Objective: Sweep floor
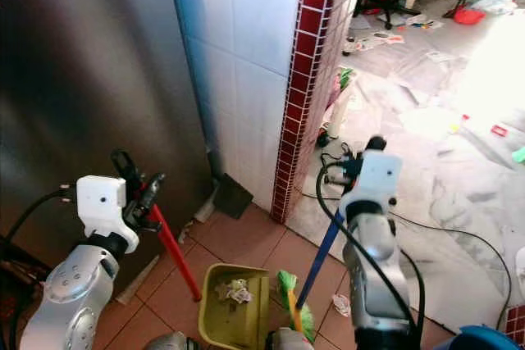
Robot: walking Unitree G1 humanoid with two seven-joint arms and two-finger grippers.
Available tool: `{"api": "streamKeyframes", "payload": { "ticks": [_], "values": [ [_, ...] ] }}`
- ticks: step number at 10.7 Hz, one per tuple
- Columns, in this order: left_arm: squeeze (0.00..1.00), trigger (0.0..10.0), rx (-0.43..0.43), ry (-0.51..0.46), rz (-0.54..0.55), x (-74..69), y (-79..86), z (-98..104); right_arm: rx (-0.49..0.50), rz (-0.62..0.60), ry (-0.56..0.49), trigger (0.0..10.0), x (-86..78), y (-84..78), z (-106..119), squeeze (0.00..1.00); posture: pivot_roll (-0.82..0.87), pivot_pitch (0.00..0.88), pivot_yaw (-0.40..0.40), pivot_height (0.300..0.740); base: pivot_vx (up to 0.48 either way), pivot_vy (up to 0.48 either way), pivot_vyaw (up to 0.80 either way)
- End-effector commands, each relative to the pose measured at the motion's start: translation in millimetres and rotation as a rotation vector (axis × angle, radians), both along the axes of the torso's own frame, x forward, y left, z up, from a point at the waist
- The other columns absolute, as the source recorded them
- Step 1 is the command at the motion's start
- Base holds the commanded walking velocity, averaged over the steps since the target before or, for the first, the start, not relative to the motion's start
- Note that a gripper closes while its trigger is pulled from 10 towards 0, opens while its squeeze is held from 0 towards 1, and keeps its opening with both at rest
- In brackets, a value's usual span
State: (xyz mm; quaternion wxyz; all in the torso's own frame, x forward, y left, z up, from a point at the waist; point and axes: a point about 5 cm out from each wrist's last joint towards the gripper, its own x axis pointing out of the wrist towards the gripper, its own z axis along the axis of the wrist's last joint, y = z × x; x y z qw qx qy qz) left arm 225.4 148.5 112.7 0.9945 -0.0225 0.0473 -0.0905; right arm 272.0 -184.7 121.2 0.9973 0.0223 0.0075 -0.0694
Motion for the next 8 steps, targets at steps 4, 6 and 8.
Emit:
{"api": "streamKeyframes", "payload": {
  "ticks": [4, 6, 8],
  "values": [
    [0.00, 10.0, -0.012, -0.061, -0.014, 2.2, -4.1, 13.7, -0.014, 0.012, -0.013, 10.0, 5.1, -0.8, 4.6, 0.00, -0.04, 0.006, -0.001, 0.740, -0.288, 0.000, 0.00],
    [0.00, 10.0, -0.011, -0.061, -0.015, 2.2, -4.5, 13.5, -0.016, 0.016, -0.009, 10.0, 5.5, -1.1, 3.8, 0.00, -0.04, 0.006, -0.003, 0.740, -0.296, 0.000, 0.00],
    [0.00, 10.0, -0.013, -0.062, -0.016, 2.7, -4.8, 13.7, -0.021, 0.014, -0.011, 10.0, 6.3, -2.4, 4.5, 0.00, -0.04, 0.007, -0.003, 0.740, -0.289, 0.000, 0.00]
  ]
}}
